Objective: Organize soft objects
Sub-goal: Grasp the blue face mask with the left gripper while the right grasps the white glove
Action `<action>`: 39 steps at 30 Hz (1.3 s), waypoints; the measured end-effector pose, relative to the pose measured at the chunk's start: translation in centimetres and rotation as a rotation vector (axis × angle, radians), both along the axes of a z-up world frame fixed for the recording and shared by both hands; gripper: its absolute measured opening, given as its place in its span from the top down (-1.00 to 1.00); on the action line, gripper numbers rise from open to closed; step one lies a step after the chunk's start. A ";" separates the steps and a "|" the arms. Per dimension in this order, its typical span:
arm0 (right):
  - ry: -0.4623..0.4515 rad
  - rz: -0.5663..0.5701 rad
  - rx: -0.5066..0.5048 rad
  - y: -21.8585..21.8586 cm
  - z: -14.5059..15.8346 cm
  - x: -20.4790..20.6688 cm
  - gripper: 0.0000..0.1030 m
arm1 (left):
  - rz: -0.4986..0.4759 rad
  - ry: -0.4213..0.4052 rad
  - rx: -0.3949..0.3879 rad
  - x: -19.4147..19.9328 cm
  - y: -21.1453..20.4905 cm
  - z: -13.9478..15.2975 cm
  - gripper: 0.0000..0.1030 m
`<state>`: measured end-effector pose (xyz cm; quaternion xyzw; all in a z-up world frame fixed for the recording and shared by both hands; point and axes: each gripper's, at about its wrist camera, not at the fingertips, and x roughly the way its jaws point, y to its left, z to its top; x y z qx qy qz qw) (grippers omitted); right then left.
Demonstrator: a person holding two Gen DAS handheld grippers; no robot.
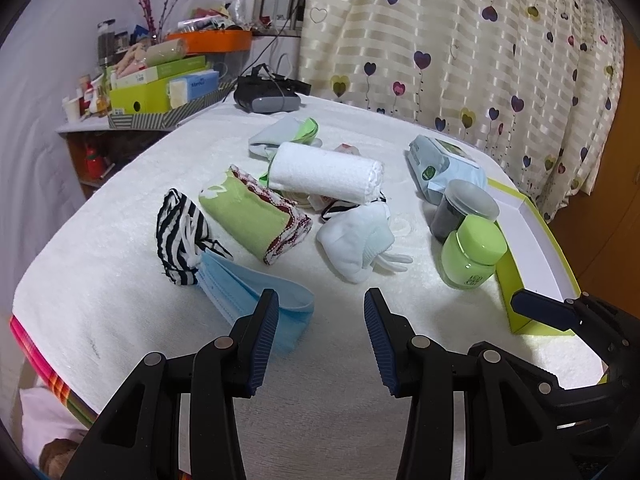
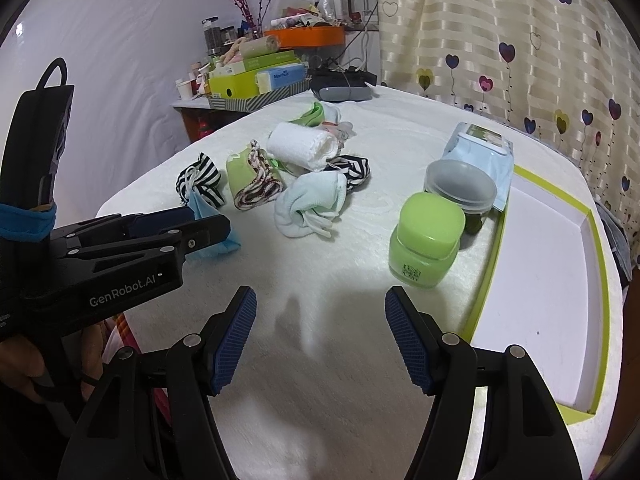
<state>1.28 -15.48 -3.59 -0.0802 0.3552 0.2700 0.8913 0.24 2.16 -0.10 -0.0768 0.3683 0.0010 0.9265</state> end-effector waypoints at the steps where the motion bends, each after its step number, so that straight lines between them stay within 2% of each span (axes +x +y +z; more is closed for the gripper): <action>1: -0.002 0.003 0.000 0.1 0.1 0.1 -0.31 | 0.000 0.001 -0.003 0.0 0.1 0.0 0.16; 15: -0.028 0.050 -0.014 2.4 0.8 1.4 -0.31 | 0.039 -0.037 -0.027 0.2 2.2 0.7 0.16; 25: -0.070 0.080 -0.027 4.6 1.7 3.6 -0.31 | 0.151 -0.087 -0.088 0.6 6.9 1.2 0.15; 28: -0.076 0.084 -0.027 5.3 1.8 4.3 -0.31 | 0.176 -0.082 -0.109 1.0 8.2 0.9 0.04; 35: -0.049 0.068 -0.034 6.4 1.1 6.0 -0.31 | 0.212 -0.048 -0.150 1.9 10.2 -0.6 -0.04; 39: -0.032 0.077 -0.039 6.9 0.5 6.5 -0.31 | 0.187 -0.030 -0.203 1.3 10.0 -1.3 -0.07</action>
